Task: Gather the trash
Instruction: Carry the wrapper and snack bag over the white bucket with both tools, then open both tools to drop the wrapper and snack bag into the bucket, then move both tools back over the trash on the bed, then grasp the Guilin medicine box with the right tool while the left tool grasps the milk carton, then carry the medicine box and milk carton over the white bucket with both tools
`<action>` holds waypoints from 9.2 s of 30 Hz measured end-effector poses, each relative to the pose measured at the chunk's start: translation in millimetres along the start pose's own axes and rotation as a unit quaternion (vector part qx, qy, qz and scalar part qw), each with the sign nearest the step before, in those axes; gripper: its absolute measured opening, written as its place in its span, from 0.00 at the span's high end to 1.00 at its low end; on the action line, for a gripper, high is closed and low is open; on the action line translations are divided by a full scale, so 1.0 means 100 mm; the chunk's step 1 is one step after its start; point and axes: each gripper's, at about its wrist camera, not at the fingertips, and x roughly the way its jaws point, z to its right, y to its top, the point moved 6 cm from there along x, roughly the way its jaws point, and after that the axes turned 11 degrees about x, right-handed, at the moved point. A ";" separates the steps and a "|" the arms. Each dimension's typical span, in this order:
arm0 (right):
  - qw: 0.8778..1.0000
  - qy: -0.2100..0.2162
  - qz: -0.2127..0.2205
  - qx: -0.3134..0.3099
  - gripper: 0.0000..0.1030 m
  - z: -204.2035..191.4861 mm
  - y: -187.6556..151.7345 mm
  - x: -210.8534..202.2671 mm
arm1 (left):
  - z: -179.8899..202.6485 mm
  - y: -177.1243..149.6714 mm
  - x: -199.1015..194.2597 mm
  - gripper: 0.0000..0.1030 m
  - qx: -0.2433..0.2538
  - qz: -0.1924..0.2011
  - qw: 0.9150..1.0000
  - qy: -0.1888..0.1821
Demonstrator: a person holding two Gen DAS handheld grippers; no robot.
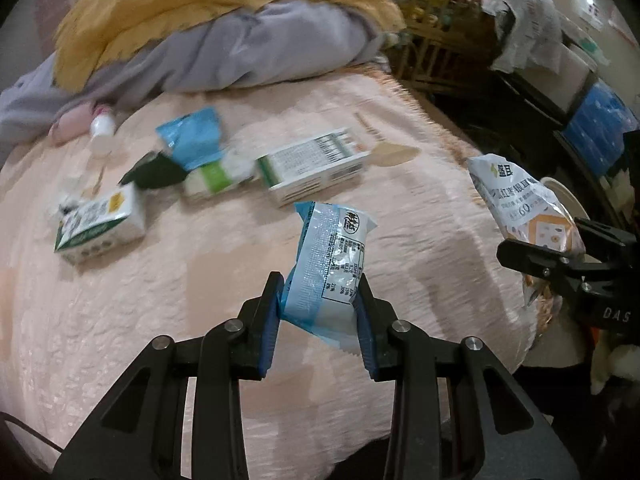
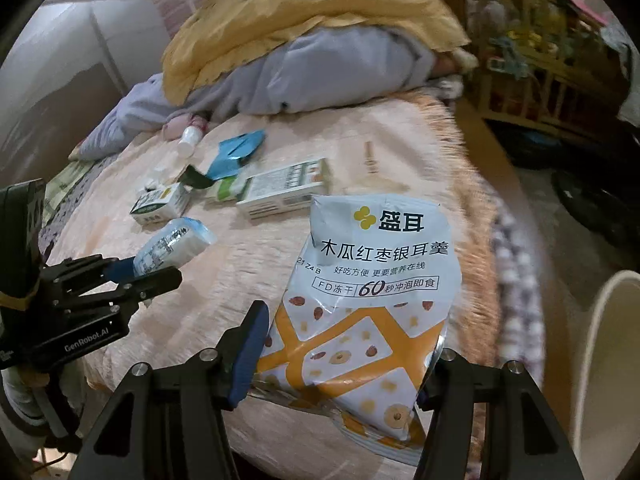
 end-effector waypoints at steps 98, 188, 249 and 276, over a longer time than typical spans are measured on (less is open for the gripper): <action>0.957 -0.121 0.098 0.244 0.24 3.04 -0.63 -1.10 | 2.80 1.02 0.66 0.49 0.146 0.005 0.982 -0.119; 0.980 -0.044 -0.081 -0.177 0.17 -0.68 0.52 1.21 | -1.94 -0.41 0.07 0.48 -0.110 -0.021 0.994 0.015; 0.996 -0.034 0.077 0.009 0.49 0.49 -0.05 -0.49 | 0.53 0.50 0.00 0.50 0.047 0.021 0.999 -0.012; 0.978 -0.107 0.114 0.137 0.49 2.08 -0.45 -1.23 | 2.24 0.85 0.19 0.50 0.172 0.026 0.983 -0.064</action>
